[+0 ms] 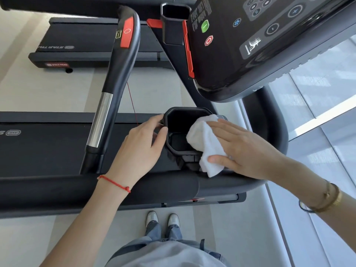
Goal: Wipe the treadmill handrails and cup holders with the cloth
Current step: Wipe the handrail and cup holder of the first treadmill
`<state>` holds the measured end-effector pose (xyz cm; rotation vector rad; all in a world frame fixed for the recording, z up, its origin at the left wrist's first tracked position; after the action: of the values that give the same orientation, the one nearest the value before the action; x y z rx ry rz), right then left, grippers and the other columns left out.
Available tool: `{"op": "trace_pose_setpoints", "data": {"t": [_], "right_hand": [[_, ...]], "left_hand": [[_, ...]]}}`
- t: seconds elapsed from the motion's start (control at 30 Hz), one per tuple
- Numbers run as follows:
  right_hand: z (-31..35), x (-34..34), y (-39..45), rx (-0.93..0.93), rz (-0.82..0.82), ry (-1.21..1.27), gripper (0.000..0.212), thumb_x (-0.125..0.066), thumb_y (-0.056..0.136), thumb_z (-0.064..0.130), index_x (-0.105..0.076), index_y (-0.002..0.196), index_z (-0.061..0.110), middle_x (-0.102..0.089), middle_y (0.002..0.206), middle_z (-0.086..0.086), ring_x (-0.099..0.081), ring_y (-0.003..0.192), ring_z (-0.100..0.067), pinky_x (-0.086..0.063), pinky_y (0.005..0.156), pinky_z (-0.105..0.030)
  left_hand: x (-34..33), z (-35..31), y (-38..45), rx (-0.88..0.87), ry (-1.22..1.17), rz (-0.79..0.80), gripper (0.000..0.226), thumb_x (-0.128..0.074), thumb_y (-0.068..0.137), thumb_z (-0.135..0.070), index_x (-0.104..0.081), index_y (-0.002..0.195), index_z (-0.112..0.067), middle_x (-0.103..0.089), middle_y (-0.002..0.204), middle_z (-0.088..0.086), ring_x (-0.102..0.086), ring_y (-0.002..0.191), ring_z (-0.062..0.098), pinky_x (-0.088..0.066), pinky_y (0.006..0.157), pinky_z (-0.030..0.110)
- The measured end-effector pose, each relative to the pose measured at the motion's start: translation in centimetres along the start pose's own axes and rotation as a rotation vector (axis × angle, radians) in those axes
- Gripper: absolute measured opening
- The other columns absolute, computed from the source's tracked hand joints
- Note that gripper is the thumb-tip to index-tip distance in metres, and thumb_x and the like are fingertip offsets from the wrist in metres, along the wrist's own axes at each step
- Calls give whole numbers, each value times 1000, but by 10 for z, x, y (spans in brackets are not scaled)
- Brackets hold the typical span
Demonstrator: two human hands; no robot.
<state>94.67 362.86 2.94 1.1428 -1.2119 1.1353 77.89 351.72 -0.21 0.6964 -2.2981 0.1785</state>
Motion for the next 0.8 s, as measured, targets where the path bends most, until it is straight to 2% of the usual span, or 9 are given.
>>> {"op": "trace_pose_setpoints", "data": {"t": [0.07,0.13,0.23,0.3,0.43,0.57,0.8], "right_hand": [[-3,0,9,-46,10,33,57,-38,102,48,-51,132,2,-52,138,-8,-38,138,-22,-17,122,-36],[2,-2,19,-88,34,45,54,-36,102,47,-56,128,3,-56,132,-7,-41,135,-23,-16,122,-39],[17,-9,21,-100,73,-13,59,-25,104,49,-64,103,5,-65,102,-5,-52,118,-26,-11,122,-36],[23,-8,15,-113,67,-9,58,-24,104,49,-62,94,6,-63,93,-6,-56,106,-27,-10,122,-34],[21,-7,10,-92,80,-26,56,-25,104,49,-61,97,8,-61,100,-7,-56,105,-27,-10,123,-34],[4,-3,20,-138,34,13,55,-27,104,48,-62,113,7,-60,118,-5,-49,123,-21,-10,123,-34],[19,-2,2,-154,-119,301,45,-36,103,36,-59,121,1,-62,120,-6,-50,123,-18,-10,123,-35]], "left_hand": [[-3,0,1,-4,7,7,39,-48,98,-37,-48,137,-33,-48,91,-41,-57,86,-15,-52,83,30],[-5,0,2,-6,10,16,44,-49,97,-39,-46,140,-30,-51,95,-36,-60,82,-9,-54,85,34],[-6,1,1,10,14,28,50,-47,96,-43,-43,144,-29,-60,110,-19,-65,93,10,-54,89,41],[-6,2,0,24,10,28,52,-46,95,-46,-41,145,-32,-63,111,-14,-66,93,13,-54,88,42],[-6,4,-2,38,-9,32,52,-45,95,-48,-40,145,-36,-64,117,-11,-66,94,12,-55,88,42],[-6,5,-3,55,-1,46,55,-42,94,-51,-36,147,-36,-63,125,-8,-65,101,15,-54,90,43],[4,-2,-18,21,49,31,48,-46,98,-41,-39,146,-34,-65,112,-11,-64,91,8,-55,86,42]]}}
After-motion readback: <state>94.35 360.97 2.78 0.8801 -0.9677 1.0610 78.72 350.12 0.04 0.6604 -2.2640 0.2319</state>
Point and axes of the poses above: each hand's wrist, its own y-axis towards the middle knuckle, its own x-axis out of the back of the hand, z = x × y, the point moved 7 cm from there along y, towards the middle knuckle
